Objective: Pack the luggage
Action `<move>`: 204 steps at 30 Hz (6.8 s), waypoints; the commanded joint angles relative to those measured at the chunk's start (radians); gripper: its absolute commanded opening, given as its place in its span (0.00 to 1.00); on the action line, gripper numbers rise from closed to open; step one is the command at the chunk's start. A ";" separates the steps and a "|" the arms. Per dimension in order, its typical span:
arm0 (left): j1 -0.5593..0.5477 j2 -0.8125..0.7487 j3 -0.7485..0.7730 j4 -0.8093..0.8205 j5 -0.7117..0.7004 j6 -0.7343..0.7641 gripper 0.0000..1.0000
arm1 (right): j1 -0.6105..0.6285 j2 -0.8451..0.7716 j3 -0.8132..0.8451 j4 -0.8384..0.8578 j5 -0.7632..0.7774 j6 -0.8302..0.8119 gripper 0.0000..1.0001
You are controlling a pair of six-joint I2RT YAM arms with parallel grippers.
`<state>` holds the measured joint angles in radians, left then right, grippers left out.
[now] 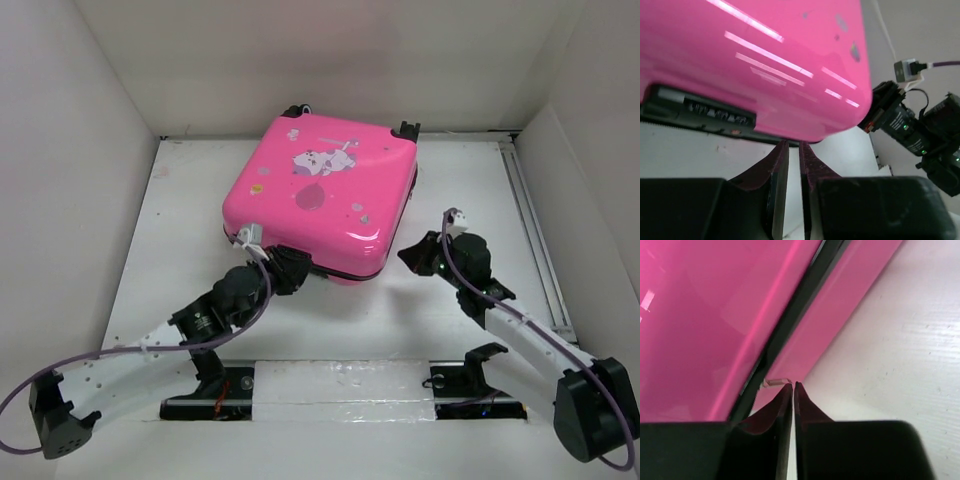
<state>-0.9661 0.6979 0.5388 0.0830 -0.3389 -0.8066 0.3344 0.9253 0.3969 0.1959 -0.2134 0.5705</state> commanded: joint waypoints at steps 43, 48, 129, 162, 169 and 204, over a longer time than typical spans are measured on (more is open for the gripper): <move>0.035 0.374 0.039 0.202 -0.400 0.063 0.27 | 0.170 0.297 -0.127 0.819 -0.144 -0.236 0.31; 0.035 0.397 0.030 0.152 -0.437 0.015 0.37 | 0.170 0.388 -0.092 0.899 -0.176 -0.227 0.31; 0.896 1.448 1.343 -0.138 0.630 0.113 0.80 | 0.499 -0.089 0.099 -0.300 0.677 0.161 0.01; 0.650 0.754 0.032 0.494 0.505 0.017 0.77 | -0.031 0.730 0.787 -0.018 -0.061 -0.152 0.23; 0.632 0.450 -0.062 0.364 0.306 -0.019 0.78 | -0.139 0.669 0.847 -0.116 -0.133 -0.159 0.36; 0.673 0.047 -0.254 0.138 0.489 0.027 0.52 | -0.281 -0.183 -0.149 0.038 -0.250 -0.043 0.40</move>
<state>-0.2806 0.7143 0.2859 0.1947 0.0315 -0.8021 0.0536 0.6910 0.1886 0.0719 -0.3801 0.5777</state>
